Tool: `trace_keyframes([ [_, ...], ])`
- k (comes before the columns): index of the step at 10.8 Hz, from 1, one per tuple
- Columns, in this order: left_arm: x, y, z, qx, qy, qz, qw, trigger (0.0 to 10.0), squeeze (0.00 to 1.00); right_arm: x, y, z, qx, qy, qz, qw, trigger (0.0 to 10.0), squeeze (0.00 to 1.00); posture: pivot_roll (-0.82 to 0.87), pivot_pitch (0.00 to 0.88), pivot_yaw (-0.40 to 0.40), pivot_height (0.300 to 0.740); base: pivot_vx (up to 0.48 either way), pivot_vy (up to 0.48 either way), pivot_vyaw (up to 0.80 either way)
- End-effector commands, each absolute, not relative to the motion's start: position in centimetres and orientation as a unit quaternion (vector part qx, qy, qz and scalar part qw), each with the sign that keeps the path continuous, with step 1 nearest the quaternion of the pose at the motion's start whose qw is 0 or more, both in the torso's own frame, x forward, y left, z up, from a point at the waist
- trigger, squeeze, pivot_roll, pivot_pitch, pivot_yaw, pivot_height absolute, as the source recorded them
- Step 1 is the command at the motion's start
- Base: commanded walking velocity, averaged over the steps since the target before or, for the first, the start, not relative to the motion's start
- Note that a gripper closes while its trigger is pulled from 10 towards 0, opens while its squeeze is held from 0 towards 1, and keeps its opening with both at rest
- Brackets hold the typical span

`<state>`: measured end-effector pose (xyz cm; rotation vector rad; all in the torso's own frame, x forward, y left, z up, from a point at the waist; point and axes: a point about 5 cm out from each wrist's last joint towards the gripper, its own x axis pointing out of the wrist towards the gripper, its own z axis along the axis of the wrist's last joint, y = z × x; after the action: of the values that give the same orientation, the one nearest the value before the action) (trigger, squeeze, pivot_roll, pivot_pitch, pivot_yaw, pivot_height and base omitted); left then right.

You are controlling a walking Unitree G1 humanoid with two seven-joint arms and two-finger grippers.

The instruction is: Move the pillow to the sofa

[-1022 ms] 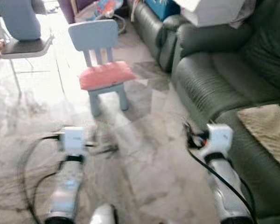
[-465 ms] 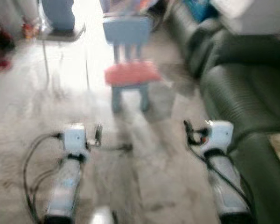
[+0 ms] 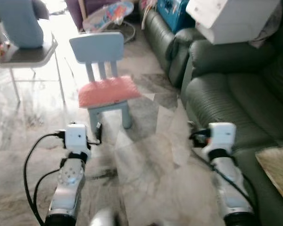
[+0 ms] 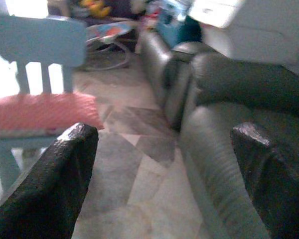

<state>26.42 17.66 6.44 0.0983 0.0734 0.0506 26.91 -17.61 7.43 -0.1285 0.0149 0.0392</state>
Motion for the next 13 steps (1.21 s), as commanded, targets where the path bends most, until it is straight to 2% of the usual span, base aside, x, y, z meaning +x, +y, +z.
trace_keyframes([
  [1, 26.35, 18.49, 6.21, 0.061, 0.046, 0.043, 0.996, 10.0, 0.00, 27.02, -17.07, 7.20, -0.058, 0.021, 0.023, 0.998, 10.0, 0.00, -0.03, 0.104, -0.040, 0.740, 0.446, 0.000, 0.00],
  [3, 26.43, 18.82, 6.19, 0.066, 0.049, 0.056, 0.995, 10.0, 0.00, 26.90, -16.91, 7.30, -0.066, 0.013, 0.037, 0.997, 10.0, 0.00, -0.02, 0.106, -0.043, 0.740, 0.433, 0.000, 0.00],
  [7, 26.71, 18.85, 6.12, 0.067, 0.052, 0.065, 0.994, 10.0, 0.00, 27.11, -16.91, 7.37, -0.045, 0.011, 0.047, 0.998, 10.0, 0.00, -0.02, 0.095, -0.044, 0.740, 0.408, 0.196, 0.78],
  [11, 26.86, 18.39, 6.25, 0.070, 0.047, 0.057, 0.995, 10.0, 0.00, 27.21, -17.02, 7.43, -0.037, 0.007, 0.042, 0.998, 10.0, 0.00, -0.02, 0.104, -0.043, 0.740, 0.397, 0.269, 0.00],
  [13, 26.81, 18.17, 6.15, 0.069, 0.049, 0.053, 0.995, 10.0, 0.00, 27.25, -16.95, 7.53, -0.037, 0.004, 0.041, 0.998, 10.0, 0.00, -0.02, 0.107, -0.043, 0.740, 0.427, 0.000, 0.00],
])
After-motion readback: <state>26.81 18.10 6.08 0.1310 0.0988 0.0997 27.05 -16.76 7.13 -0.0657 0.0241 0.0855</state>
